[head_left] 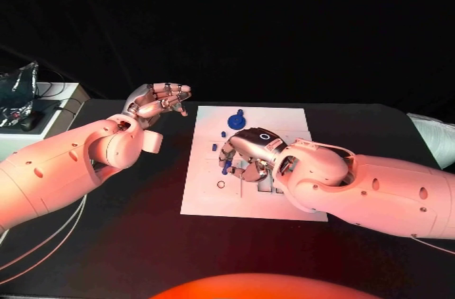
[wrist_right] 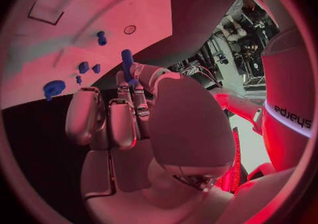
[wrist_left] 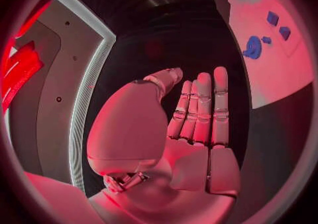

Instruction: Assemble the parts on the task board

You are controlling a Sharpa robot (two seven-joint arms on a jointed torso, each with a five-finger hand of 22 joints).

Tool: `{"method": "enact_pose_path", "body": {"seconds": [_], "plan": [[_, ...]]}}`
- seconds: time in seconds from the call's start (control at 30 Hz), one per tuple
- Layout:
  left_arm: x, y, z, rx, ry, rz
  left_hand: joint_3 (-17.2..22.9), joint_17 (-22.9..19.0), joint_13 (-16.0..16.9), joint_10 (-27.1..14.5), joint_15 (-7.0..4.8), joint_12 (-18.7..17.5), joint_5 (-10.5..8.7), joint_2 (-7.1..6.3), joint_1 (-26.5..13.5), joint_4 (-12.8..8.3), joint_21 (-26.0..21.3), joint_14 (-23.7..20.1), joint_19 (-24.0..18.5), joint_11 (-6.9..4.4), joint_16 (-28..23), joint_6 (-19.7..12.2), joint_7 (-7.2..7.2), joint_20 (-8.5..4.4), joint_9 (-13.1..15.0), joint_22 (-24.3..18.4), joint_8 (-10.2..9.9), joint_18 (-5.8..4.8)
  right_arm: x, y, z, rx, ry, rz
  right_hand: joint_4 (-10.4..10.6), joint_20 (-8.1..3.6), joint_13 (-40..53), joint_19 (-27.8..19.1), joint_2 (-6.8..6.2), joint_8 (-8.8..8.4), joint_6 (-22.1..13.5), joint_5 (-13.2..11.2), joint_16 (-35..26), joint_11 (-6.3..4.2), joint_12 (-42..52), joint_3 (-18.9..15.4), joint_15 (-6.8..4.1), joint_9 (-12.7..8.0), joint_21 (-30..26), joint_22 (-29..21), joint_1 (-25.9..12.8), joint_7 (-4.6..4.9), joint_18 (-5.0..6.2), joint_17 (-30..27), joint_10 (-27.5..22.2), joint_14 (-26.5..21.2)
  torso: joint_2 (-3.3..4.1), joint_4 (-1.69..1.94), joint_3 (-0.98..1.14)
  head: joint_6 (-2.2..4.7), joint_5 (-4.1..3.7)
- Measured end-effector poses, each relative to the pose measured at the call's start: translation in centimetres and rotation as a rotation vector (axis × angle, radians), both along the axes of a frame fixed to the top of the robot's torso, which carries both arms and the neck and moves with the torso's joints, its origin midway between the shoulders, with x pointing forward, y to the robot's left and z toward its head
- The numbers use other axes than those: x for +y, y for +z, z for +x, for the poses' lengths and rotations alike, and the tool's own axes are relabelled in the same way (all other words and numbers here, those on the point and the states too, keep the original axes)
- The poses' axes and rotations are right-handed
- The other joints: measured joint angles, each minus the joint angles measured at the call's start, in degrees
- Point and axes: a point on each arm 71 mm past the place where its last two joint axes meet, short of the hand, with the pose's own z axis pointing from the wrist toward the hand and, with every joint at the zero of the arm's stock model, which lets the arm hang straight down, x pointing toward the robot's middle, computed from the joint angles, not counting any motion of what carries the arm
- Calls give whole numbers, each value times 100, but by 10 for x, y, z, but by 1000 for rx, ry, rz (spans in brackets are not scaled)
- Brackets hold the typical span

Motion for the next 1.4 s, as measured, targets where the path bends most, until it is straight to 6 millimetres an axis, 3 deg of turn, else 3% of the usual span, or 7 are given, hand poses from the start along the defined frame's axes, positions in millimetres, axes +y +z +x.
{"method": "enact_pose_path", "body": {"seconds": [0.3, 0.63, 1.4], "plan": [[1, 0, 0, 0, 1, 1, 0, 0, 0, 0, 0, 0, 0, 0, 0, 0, 0, 0, 0, 0, 0, 0, 0, 0, -3, 0, 0, 0, 11, -12, -3, -9, 25, -21, -48, 0, 0, 0, 0, -1, -19, 10, 0, -1, -34, 45, 0, 9, 0, -1, 1, 18, 0, 0, -1, 0, 11, -4, -3, -19, 48], [1, 1, -1, 0, 1, 2, 0, -1, 0, 0, 0, 0, 0, 0, 0, 0, 0, 0, 0, 0, 0, 0, 0, 0, -3, 0, 0, 0, 18, -23, -5, -8, 38, -42, -62, 1, 0, 0, 0, -2, -19, 8, 0, -2, -60, 46, 1, 14, 0, -2, 2, 18, 0, 0, -2, 1, 16, -7, 7, -54, 82], [2, 1, -1, -1, 0, 2, 0, -1, -4, 0, 0, 0, 0, 0, 0, 0, 0, 0, 0, 0, 0, 0, 0, 0, -2, 0, 0, 0, 21, -34, -7, -14, 45, -70, -85, 1, 0, 0, -1, -4, -20, 12, 0, 12, -44, 67, 3, 19, -1, -4, 3, 17, 0, 1, 12, 2, 13, -7, 6, -142, 120]]}}
